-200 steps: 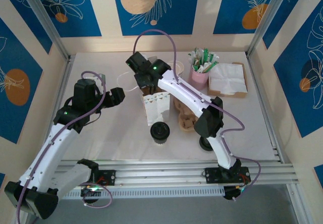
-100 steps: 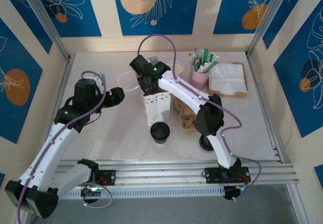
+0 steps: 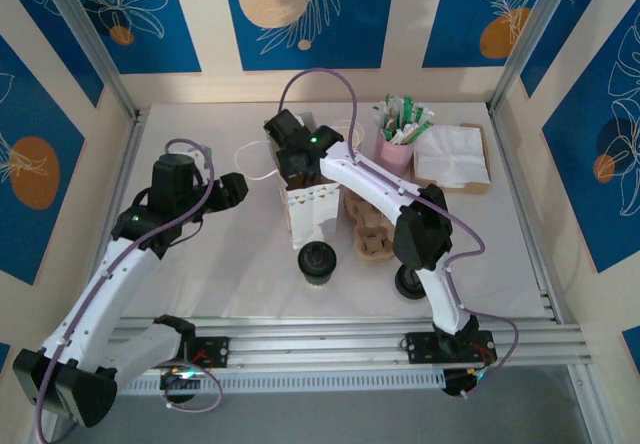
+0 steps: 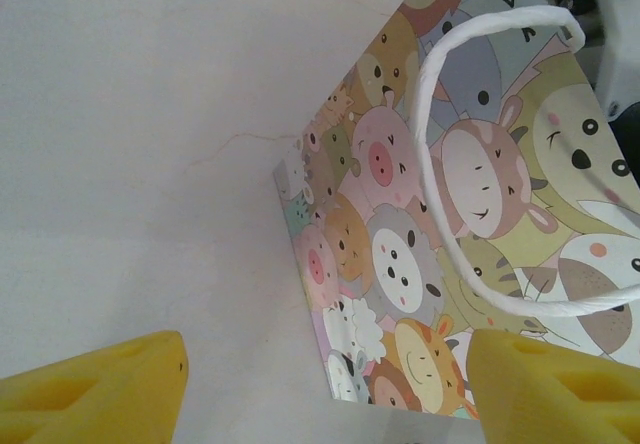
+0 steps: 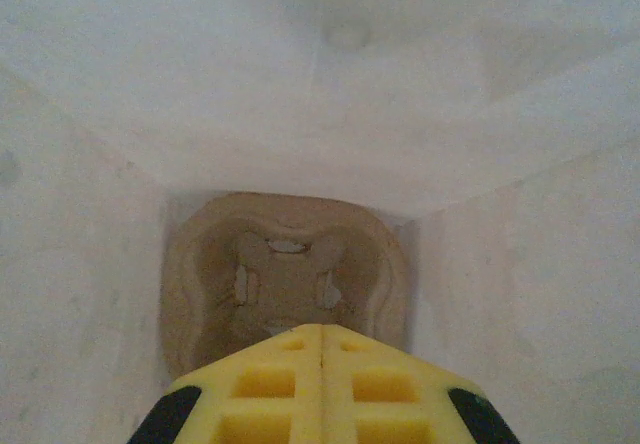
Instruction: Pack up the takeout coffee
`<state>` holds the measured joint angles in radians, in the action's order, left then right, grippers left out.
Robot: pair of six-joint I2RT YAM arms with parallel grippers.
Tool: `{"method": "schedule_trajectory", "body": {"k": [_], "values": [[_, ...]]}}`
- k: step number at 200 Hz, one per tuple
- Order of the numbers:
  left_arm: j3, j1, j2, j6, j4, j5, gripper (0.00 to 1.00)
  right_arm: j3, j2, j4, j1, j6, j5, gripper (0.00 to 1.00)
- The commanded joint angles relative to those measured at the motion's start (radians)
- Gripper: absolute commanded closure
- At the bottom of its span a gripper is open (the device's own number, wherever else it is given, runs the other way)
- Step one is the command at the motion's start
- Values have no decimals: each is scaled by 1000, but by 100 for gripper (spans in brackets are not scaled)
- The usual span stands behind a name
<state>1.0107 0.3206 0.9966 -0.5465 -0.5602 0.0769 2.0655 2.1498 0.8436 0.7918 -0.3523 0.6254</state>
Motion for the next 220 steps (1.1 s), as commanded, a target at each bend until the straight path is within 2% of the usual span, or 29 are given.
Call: {"method": "schedule_trajectory", "body": {"k": [1,92,220], "values": [[9,-11,9,-7,32,-7,28,-49,-22,-51,-5,-17,-21,100],[11,-11,31,-6,48,-6,32,-105,12,-49,-9,-30,-24,100],[8,-11,24,-7,46,-3,34,-147,130,15,-25,-77,-110,100]]}}
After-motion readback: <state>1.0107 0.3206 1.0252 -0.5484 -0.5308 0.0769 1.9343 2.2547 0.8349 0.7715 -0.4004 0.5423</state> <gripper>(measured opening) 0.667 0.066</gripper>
